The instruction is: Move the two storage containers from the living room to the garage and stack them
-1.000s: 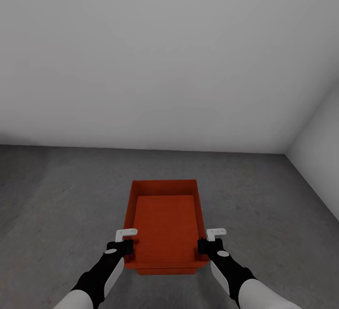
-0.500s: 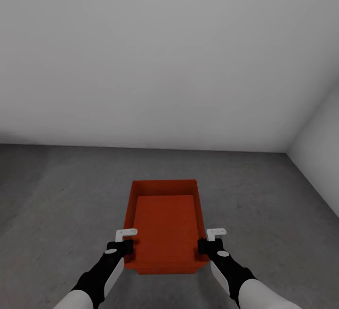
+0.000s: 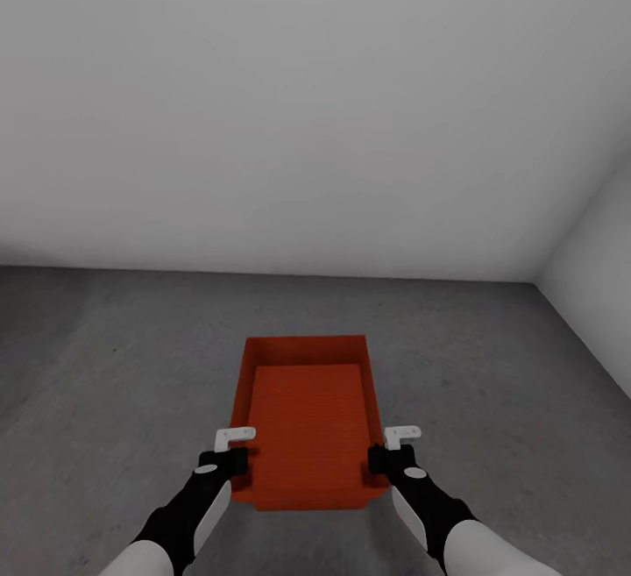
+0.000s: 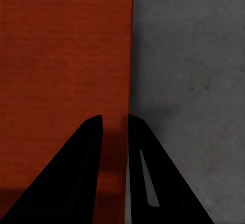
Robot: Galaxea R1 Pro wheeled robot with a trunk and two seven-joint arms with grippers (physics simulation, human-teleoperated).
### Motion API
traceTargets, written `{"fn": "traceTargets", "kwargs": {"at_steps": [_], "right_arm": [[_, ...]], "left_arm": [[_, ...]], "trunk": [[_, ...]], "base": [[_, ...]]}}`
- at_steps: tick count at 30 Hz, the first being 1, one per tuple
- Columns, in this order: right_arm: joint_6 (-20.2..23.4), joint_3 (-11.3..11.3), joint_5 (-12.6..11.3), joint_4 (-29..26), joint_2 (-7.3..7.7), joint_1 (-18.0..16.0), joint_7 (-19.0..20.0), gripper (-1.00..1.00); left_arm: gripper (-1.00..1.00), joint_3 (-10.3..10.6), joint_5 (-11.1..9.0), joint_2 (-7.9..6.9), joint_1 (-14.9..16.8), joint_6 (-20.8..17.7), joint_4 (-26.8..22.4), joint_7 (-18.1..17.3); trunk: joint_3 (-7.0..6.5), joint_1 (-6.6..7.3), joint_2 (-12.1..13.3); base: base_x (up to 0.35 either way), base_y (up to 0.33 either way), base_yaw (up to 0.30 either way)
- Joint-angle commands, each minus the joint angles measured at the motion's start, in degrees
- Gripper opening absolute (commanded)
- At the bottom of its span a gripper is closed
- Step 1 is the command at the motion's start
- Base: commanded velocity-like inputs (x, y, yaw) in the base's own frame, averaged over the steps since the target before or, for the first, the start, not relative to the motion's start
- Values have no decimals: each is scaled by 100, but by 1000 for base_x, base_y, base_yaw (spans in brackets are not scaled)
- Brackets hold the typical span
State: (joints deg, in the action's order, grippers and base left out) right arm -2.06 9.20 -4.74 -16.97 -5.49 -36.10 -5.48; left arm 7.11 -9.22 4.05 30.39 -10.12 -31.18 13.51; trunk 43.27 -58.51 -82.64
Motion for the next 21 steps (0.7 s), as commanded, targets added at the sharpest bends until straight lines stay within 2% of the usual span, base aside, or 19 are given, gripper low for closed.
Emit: {"fn": "traceTargets", "kwargs": {"at_steps": [1,21], "right_arm": [[-44,-103,-62,20,66,-3,-469,-100],[-58,-100,-62,25,66,-3,-472,-100]], "left_arm": [[-100,-34,26,-9,4,-34,-183,83],[-100,-27,23,-10,4,-34,-204,88]], "trunk": [[23,-22,-44],[41,-44,-84]], "base": [[0,0,0],[11,0,0]]}}
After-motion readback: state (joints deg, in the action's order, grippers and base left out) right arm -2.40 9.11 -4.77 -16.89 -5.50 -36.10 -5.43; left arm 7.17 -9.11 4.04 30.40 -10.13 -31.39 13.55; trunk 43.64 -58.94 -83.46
